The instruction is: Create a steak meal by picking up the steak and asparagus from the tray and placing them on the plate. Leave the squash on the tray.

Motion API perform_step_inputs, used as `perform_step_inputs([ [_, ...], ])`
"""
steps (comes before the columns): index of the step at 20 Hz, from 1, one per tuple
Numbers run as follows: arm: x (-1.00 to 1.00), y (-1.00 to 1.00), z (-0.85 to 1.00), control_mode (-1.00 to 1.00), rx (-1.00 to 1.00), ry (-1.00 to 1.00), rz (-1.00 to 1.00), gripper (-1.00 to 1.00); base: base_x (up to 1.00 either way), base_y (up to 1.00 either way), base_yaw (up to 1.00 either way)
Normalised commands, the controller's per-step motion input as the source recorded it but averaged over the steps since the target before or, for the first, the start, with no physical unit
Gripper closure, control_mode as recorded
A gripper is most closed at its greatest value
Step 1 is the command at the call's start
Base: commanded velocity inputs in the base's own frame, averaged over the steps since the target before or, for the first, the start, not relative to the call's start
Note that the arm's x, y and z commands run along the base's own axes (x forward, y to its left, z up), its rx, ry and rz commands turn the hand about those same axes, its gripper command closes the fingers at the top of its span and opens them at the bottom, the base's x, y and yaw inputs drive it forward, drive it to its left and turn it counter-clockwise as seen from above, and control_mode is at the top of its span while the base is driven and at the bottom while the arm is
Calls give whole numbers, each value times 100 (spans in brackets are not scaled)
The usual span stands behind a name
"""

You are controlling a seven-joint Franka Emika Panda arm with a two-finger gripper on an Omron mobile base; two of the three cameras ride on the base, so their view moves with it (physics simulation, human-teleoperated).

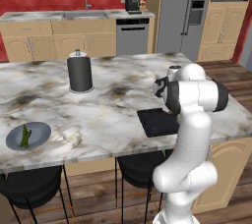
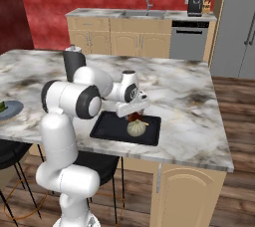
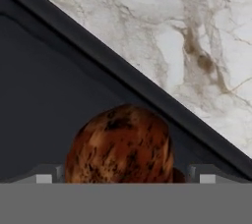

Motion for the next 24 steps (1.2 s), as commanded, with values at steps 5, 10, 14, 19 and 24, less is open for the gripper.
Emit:
perform_step_inputs([
  [5,0,-2,-16,-100,0,0,0,-100,0,0,0],
  [10,0,0,-21,-100,0,0,0,-100,0,0,0],
  [14,-1,0,-27,-100,0,0,0,-100,0,0,0],
  [19,-23,0,-48,-100,0,0,0,100,0,0,0],
  [24,-19,3,-30,-100,0,0,0,100,0,0,0],
])
